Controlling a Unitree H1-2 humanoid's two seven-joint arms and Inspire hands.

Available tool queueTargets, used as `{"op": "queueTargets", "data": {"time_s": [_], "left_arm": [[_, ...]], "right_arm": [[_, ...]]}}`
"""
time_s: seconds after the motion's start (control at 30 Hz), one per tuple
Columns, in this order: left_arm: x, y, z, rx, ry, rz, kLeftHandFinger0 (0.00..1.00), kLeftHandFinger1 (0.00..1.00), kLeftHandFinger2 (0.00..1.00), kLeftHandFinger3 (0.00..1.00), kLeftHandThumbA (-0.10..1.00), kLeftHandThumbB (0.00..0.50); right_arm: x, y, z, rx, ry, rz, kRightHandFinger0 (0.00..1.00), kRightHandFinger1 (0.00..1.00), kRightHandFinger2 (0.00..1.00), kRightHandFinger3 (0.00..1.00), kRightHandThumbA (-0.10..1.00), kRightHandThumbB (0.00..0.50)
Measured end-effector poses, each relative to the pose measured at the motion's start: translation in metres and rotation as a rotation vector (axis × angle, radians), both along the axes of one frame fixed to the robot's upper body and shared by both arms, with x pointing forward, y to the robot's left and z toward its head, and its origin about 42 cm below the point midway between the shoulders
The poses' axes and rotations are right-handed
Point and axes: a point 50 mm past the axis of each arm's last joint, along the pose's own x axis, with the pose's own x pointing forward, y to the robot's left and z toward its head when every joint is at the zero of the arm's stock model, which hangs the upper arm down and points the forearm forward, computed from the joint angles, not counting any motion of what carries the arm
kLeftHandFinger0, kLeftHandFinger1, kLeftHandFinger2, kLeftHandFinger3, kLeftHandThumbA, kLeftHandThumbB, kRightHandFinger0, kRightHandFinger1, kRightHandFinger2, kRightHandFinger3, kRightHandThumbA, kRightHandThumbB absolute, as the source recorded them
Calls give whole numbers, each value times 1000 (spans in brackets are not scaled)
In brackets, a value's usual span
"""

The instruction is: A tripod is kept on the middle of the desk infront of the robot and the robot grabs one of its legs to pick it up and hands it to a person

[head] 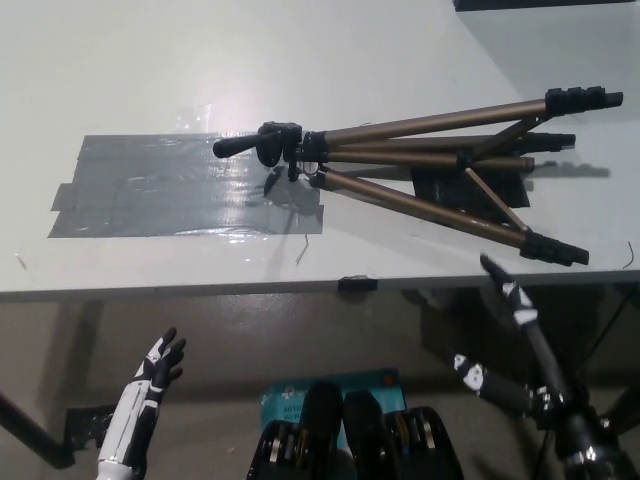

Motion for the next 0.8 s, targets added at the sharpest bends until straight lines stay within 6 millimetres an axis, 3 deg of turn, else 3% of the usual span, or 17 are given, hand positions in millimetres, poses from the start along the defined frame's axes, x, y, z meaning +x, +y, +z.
{"op": "queueTargets", "data": {"time_s": [0.1, 0.13, 0.17, 0.27, 0.37, 0.53, 0.8], "left_arm": [[0, 0, 0, 0, 1, 0, 1000, 1000, 1000, 1000, 1000, 122], [0, 0, 0, 0, 1, 0, 1000, 1000, 1000, 1000, 1000, 122], [0, 0, 0, 0, 1, 0, 1000, 1000, 1000, 1000, 1000, 125], [0, 0, 0, 0, 1, 0, 1000, 1000, 1000, 1000, 1000, 128], [0, 0, 0, 0, 2, 0, 1000, 1000, 1000, 1000, 1000, 99], [0, -1, 0, 5, 2, -4, 1000, 1000, 1000, 1000, 1000, 81], [0, -5, 1, 23, -3, -21, 1000, 1000, 1000, 1000, 1000, 113]], "right_arm": [[17, 1, 23, -71, -71, -7, 1000, 1000, 1000, 1000, 926, 324], [26, 1, 35, -105, -104, -12, 1000, 1000, 1000, 1000, 917, 293], [34, 1, 45, -135, -131, -18, 1000, 1000, 1000, 1000, 998, 339], [56, 3, 70, -212, -193, -39, 1000, 1000, 1000, 1000, 1000, 348], [80, 6, 94, -289, -237, -66, 1000, 1000, 1000, 1000, 1000, 364], [110, 16, 118, -404, -257, -110, 1000, 1000, 1000, 1000, 1000, 386], [162, 30, 137, -631, -212, -211, 1000, 1000, 1000, 1000, 1000, 385]]}}
